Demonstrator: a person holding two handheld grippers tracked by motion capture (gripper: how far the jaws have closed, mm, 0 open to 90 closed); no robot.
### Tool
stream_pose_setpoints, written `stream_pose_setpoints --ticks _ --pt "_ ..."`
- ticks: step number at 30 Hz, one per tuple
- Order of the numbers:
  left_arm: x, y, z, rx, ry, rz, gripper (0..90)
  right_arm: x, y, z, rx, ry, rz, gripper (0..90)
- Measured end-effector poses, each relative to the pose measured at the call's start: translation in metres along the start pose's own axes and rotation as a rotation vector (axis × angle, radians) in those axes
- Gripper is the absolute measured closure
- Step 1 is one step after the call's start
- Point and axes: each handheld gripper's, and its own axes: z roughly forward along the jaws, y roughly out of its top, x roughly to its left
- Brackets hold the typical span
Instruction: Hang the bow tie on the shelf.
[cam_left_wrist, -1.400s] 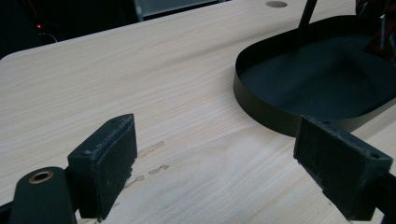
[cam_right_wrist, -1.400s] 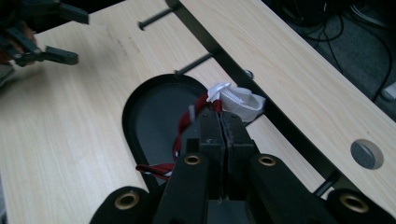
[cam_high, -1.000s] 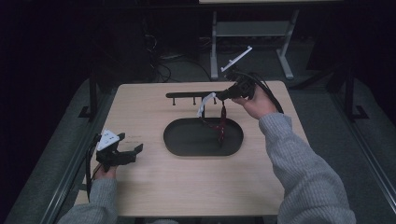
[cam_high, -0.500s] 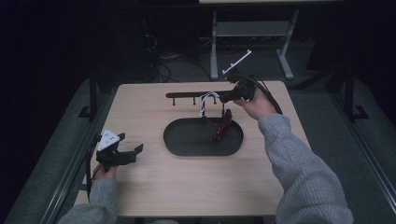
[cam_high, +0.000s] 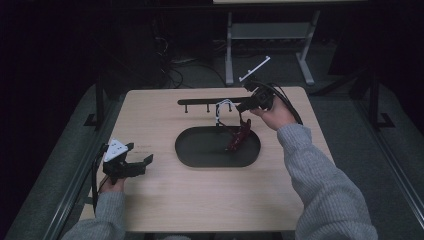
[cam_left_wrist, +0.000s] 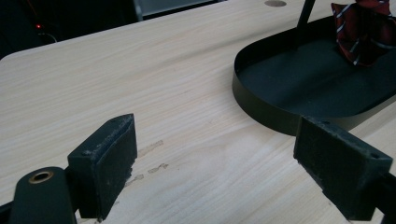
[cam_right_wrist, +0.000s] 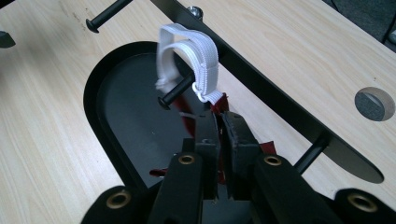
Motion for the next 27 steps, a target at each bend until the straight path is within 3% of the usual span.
stream_pose_setpoints --ticks 27 --pt "0.001 -0.001 -0.001 0.007 0.002 -0.01 13.0 0.002 -0.017 -0.01 -0.064 0.087 -0.001 78.1"
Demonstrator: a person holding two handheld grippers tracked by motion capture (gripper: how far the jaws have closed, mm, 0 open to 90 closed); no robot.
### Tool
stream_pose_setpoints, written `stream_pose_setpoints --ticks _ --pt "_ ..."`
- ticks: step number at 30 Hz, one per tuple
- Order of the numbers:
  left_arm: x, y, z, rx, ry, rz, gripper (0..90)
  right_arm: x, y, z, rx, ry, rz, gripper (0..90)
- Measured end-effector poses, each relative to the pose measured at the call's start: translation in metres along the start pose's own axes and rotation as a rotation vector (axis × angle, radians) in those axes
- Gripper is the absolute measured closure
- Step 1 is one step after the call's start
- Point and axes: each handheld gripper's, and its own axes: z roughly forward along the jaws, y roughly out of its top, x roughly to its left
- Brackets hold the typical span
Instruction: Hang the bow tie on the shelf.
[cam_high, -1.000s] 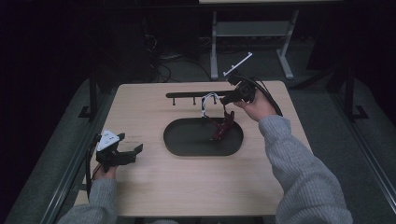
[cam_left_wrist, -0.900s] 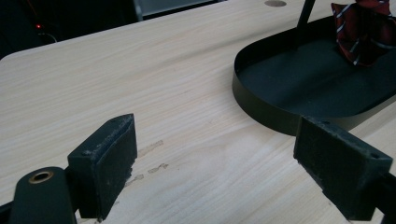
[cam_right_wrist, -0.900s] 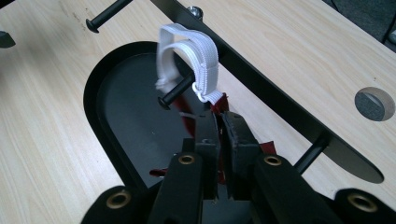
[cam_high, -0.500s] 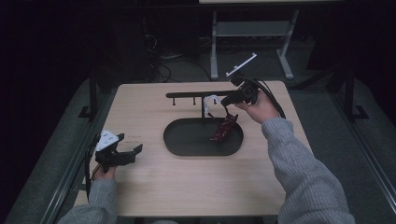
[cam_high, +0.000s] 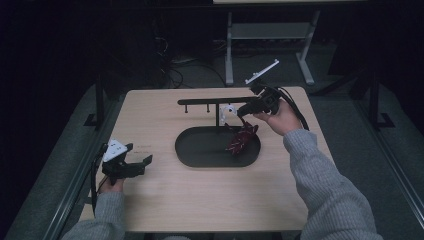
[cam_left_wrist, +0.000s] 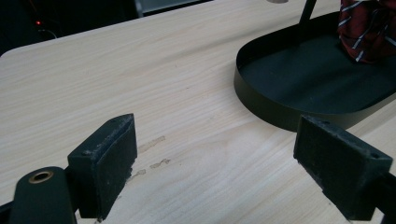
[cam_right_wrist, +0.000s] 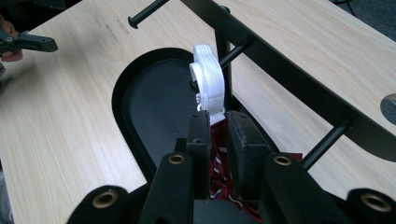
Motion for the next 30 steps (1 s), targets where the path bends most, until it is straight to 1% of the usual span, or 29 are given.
stream_pose_setpoints --ticks 4,9,11,20,30 --pt "0.0 0.0 0.0 0.009 -0.002 0.012 13.0 0.001 -0.002 -0.002 -0.01 0.004 -0.004 76.0" --pt "0.0 0.0 0.0 0.005 -0.001 0.006 13.0 0.005 -0.005 -0.005 -0.022 0.022 -0.017 72.4" --pt "0.0 0.0 0.0 0.002 0.002 0.002 13.0 0.007 -0.008 -0.006 -0.022 0.031 -0.013 71.2" --pt "0.0 0.0 0.0 0.012 0.0 0.015 13.0 0.007 -0.014 -0.006 -0.02 0.041 -0.011 70.2" --pt "0.0 0.0 -0.001 0.01 -0.001 0.014 13.0 0.006 -0.023 -0.01 -0.021 0.053 -0.015 67.1"
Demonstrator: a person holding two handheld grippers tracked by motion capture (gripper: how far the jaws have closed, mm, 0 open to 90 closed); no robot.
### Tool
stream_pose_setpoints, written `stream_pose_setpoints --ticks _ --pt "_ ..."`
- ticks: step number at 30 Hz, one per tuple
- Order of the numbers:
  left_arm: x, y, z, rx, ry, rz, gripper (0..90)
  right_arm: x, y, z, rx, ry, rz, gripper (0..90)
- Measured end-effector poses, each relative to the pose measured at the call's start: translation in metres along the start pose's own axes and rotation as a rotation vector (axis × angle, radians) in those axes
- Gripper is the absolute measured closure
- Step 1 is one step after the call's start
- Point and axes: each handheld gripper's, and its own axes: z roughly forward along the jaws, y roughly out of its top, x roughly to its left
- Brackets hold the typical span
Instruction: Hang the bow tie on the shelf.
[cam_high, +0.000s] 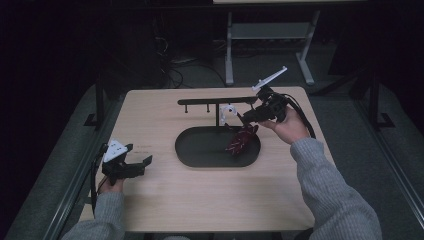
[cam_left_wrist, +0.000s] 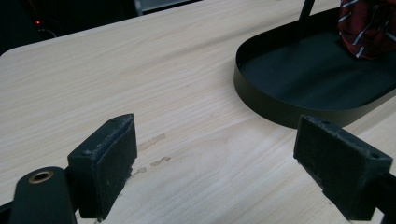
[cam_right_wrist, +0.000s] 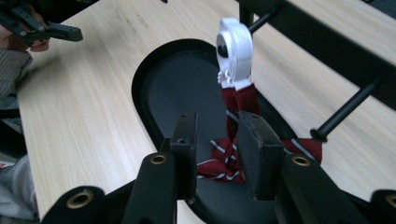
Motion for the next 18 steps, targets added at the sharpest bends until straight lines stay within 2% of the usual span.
stream_pose_setpoints --ticks 18 --pt "0.0 0.0 0.001 0.01 -0.009 0.005 13.0 0.001 -0.027 -0.006 -0.021 0.032 0.015 59.8"
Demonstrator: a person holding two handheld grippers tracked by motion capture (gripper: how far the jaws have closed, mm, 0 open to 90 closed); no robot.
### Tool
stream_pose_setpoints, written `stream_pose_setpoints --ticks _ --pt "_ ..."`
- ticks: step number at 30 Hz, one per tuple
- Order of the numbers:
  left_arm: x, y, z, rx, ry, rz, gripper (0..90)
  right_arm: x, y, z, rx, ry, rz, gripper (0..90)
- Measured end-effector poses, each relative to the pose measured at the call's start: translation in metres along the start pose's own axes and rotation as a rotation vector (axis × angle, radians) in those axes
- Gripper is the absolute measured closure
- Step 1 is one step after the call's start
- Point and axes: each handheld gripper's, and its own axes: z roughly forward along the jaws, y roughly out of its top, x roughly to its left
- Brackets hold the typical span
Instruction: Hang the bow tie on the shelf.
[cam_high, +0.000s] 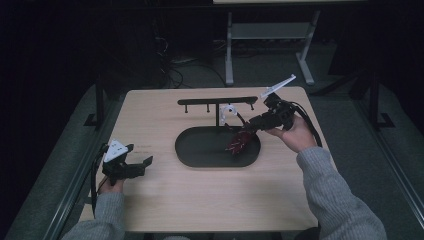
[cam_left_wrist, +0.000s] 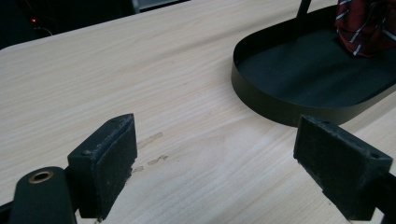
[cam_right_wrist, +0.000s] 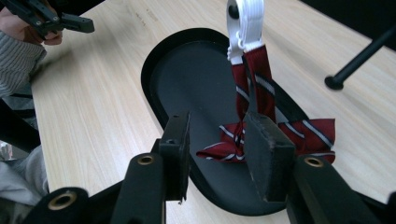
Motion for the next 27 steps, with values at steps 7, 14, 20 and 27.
stream_pose_setpoints --ticks 7,14,20,27 --pt "0.0 0.0 0.001 0.003 -0.009 -0.007 13.0 -0.001 -0.012 0.001 -0.005 0.012 0.015 58.6" --pt "-0.001 0.0 0.002 0.01 -0.016 -0.003 13.0 -0.002 -0.024 0.002 0.0 0.013 0.024 57.5" --pt "-0.001 0.0 0.001 0.009 -0.013 -0.004 13.0 -0.003 -0.03 0.002 0.009 0.017 0.038 56.9" --pt "-0.001 0.0 0.001 0.007 -0.016 -0.009 13.0 -0.001 -0.034 0.001 0.009 0.006 0.029 56.8"
